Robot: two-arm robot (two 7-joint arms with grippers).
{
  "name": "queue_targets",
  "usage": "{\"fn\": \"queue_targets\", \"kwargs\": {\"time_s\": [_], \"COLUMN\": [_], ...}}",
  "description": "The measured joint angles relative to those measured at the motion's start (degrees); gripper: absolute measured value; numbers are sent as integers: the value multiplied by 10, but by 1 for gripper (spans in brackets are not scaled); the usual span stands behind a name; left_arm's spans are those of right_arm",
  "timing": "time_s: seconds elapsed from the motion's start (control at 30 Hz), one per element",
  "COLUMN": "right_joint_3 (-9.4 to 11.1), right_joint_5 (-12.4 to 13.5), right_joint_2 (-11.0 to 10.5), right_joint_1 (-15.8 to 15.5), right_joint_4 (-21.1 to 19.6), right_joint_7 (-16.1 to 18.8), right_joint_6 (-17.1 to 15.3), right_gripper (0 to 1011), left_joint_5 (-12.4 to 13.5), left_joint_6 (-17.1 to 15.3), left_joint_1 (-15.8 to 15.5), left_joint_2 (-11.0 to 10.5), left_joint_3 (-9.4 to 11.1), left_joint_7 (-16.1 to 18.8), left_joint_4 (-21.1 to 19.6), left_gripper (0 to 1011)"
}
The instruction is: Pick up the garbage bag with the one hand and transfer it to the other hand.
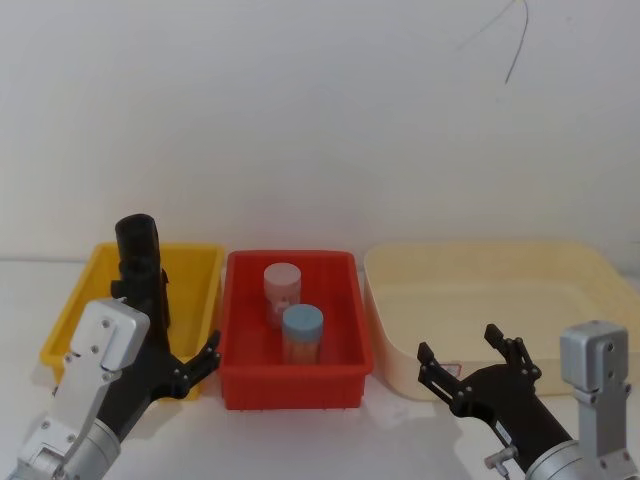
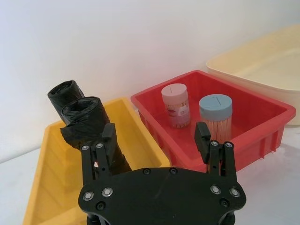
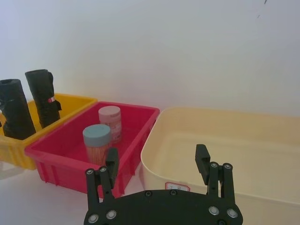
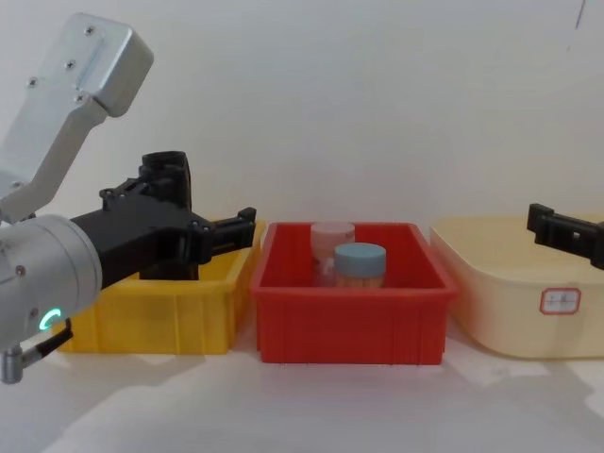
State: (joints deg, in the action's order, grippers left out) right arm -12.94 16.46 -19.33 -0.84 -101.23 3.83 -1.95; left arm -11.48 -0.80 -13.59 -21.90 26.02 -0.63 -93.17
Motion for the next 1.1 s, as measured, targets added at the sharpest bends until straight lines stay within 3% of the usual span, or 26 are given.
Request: {"fn": "queue_targets", "kwargs": {"time_s": [0.8,1.1], "right_joint_3": [0,0], "right_joint_5": [0,0], "right_joint_2": [0,0], "right_joint_1": [0,0], "right_joint_4": [0,0], "right_joint_7": [0,0], "right_joint_6": [0,0], "right_gripper": [1000,1000], "left_joint_5": [7,21], "left_joint_6": [3,8], "left_joint_1": [1,19], "left_joint_2": [-1,-11], "left_joint_3": [-2,-19], "left_joint_7": [3,25], "left_joint_4": [-4,-29], "left_gripper": [1001,1000]}}
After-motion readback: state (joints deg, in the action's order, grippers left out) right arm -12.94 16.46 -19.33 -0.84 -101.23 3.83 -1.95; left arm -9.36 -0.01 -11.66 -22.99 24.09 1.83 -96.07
